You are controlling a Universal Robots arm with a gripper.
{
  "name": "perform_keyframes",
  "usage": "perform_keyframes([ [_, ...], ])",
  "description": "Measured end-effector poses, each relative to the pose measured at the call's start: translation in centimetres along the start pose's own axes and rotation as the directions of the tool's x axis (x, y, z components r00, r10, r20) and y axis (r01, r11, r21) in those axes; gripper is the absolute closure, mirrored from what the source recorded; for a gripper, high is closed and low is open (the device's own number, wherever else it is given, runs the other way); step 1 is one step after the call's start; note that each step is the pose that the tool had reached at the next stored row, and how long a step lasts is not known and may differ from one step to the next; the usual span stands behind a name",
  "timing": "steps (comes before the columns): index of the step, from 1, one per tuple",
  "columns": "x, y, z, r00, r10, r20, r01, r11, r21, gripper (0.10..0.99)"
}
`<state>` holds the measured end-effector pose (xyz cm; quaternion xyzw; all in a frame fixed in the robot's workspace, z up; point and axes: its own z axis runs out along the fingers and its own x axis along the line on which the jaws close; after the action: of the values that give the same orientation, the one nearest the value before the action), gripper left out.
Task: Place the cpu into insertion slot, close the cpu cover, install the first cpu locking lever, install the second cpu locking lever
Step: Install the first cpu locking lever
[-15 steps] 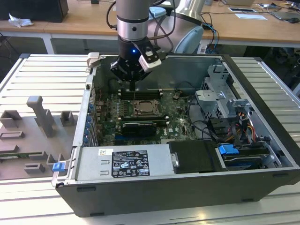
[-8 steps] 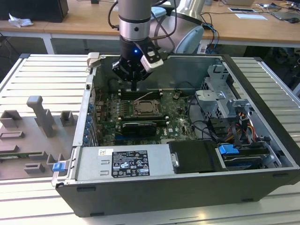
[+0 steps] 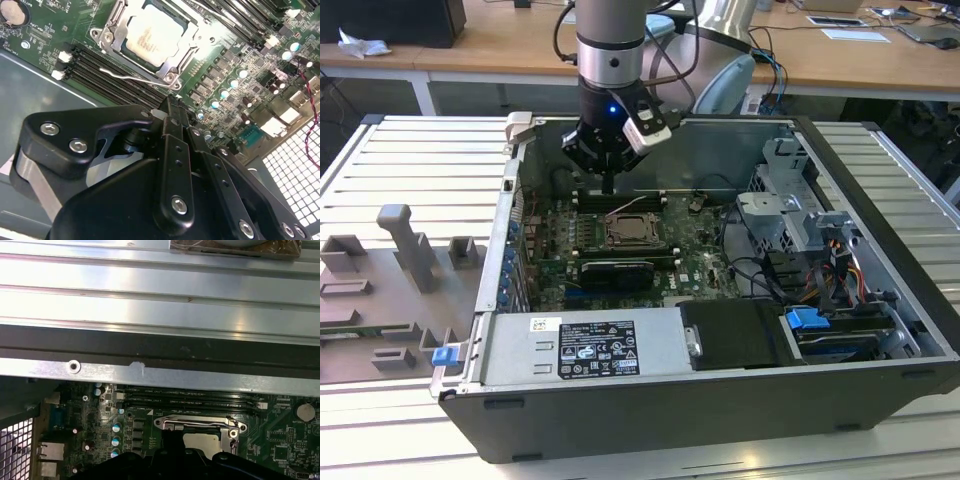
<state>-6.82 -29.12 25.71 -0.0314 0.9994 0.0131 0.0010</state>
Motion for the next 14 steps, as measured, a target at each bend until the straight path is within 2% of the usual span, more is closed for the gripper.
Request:
perform_keyframes([
  [14,-0.55,-0.04,0.03,1.0,0.0,0.0,0.0,1.0,0.0,0.98],
])
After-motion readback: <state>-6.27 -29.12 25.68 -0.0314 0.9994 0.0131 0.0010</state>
